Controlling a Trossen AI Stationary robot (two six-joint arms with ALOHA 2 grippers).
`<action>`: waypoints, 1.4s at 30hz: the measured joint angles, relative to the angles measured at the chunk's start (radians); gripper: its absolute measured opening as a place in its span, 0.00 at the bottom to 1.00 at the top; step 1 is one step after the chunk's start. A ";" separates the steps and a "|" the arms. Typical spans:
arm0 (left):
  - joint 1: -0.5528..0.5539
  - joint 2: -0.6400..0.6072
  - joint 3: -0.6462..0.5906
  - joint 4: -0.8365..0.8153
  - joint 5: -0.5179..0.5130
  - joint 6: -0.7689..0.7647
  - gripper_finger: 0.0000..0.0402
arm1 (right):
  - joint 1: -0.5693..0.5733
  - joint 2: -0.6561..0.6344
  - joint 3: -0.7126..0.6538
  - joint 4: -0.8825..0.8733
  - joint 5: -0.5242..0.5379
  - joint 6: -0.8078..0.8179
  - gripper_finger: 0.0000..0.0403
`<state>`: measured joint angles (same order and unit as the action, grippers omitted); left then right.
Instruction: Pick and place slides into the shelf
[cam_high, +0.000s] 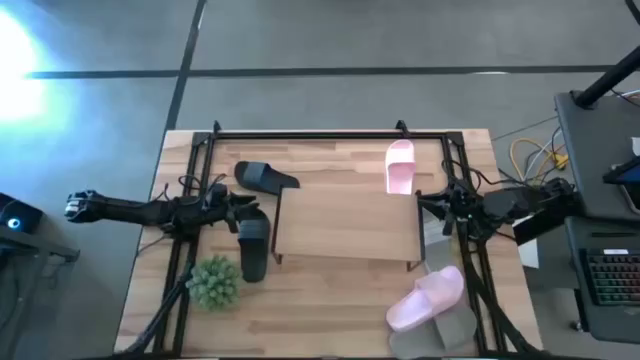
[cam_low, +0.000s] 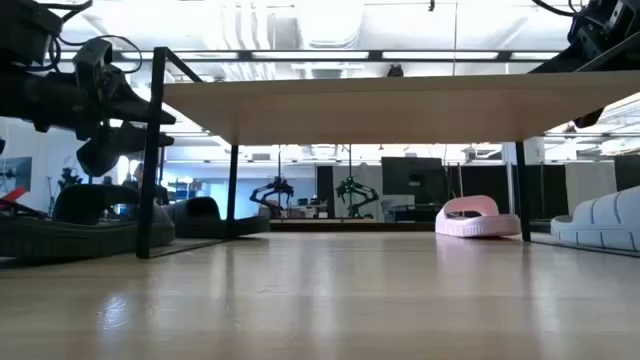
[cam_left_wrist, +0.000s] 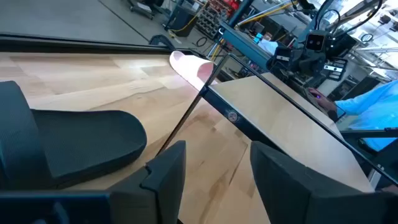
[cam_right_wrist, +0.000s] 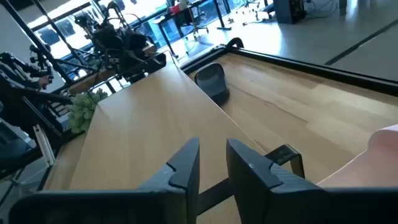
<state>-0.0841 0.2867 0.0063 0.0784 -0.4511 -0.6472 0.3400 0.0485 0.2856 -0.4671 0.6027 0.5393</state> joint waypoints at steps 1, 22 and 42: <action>0.000 0.000 0.000 0.000 0.000 0.000 0.41 | 0.000 0.000 0.000 0.000 0.000 0.000 0.17; 0.000 0.000 0.000 0.000 0.000 0.000 0.41 | 0.000 0.000 0.000 0.000 0.000 0.000 0.17; 0.000 0.000 0.000 0.000 0.000 0.000 0.41 | 0.000 0.000 0.000 0.000 0.000 0.000 0.17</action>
<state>-0.0844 0.2867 0.0063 0.0787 -0.4510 -0.6472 0.3397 0.0486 0.2859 -0.4671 0.6029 0.5396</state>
